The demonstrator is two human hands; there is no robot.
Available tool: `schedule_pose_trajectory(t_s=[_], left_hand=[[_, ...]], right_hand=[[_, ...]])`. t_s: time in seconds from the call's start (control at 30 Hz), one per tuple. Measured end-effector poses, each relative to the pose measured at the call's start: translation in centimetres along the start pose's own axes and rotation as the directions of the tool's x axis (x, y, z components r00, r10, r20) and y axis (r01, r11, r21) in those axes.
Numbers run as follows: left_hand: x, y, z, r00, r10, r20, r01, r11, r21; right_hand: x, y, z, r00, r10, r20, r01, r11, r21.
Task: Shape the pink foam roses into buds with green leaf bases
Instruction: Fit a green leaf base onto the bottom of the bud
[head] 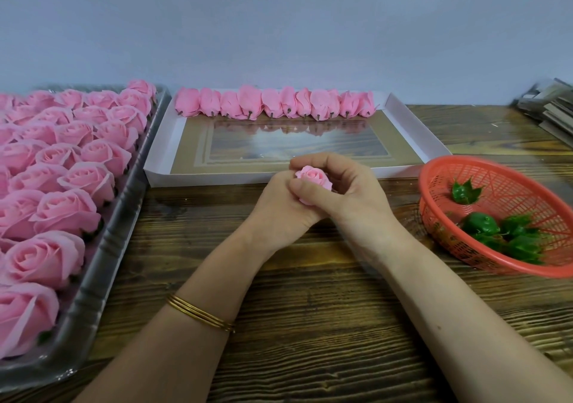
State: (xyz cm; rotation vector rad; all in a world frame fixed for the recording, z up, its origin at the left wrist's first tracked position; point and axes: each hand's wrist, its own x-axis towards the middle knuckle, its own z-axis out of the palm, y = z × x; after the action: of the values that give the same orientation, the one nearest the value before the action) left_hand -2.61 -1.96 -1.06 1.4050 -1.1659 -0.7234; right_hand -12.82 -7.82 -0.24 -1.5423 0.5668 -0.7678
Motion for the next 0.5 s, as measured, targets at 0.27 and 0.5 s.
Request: schedule_pose_trajectory(t_s=[0.27, 0.5], left_hand=[[-0.01, -0.14, -0.04, 1.000, 0.021, -0.001, -0.021, 0.997, 0.076], [0.05, -0.05, 0.40, 0.997, 0.012, -0.072, 0.005, 0.973, 0.233]], right_hand=[[-0.11, -0.31, 0.26, 1.000, 0.009, -0.019, -0.009, 1.000, 0.004], [-0.15, -0.22, 0.85, 0.991, -0.093, -0.099, 0.072, 0.978, -0.197]])
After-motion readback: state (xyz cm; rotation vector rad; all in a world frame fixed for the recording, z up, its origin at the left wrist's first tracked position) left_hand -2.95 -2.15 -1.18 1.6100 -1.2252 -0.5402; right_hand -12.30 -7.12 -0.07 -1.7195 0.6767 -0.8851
